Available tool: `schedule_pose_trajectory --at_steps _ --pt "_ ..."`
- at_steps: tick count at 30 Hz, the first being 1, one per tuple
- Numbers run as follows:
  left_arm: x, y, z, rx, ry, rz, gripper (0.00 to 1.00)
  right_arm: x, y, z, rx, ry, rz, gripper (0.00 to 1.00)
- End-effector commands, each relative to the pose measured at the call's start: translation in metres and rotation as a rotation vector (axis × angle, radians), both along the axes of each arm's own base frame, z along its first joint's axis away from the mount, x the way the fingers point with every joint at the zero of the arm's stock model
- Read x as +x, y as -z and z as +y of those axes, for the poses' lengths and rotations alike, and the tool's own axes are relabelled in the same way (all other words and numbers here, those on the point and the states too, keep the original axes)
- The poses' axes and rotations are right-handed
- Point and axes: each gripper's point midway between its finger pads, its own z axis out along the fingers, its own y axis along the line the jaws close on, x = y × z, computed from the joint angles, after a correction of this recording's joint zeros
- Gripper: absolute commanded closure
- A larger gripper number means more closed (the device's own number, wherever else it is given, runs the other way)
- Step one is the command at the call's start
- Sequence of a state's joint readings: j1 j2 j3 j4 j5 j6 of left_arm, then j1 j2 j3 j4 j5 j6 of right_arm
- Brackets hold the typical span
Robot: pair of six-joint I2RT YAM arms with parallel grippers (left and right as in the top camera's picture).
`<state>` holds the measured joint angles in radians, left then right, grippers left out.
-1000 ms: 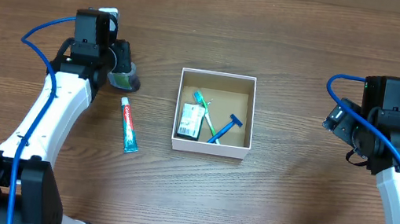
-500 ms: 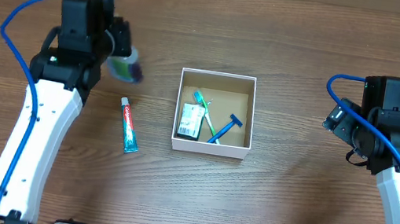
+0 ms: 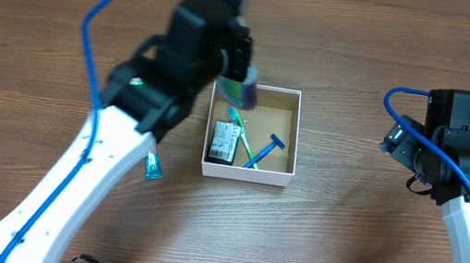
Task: Pack container
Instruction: 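Lift the soap bottle with the left gripper over the box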
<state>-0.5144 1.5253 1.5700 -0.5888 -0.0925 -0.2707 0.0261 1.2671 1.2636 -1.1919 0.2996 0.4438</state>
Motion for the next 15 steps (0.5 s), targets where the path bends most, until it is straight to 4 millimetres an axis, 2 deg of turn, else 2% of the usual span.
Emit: schedule_pose_trajectory --at_steps 1,8,11,15 --pt "0.019 0.023 -0.026 0.024 -0.02 0.012 0.77 0.001 -0.005 -0.003 -0.011 0.011 -0.019 0.0" --pt "0.04 0.082 -0.041 0.084 -0.019 0.099 0.76 0.001 -0.005 -0.003 -0.011 0.01 -0.019 0.0" --pt "0.046 0.102 -0.045 0.102 -0.017 0.124 0.72 0.001 -0.005 -0.003 -0.011 0.011 -0.019 0.0" --pt "0.05 0.128 -0.048 0.13 -0.015 0.164 0.73 0.001 -0.005 -0.003 -0.011 0.01 -0.019 0.0"
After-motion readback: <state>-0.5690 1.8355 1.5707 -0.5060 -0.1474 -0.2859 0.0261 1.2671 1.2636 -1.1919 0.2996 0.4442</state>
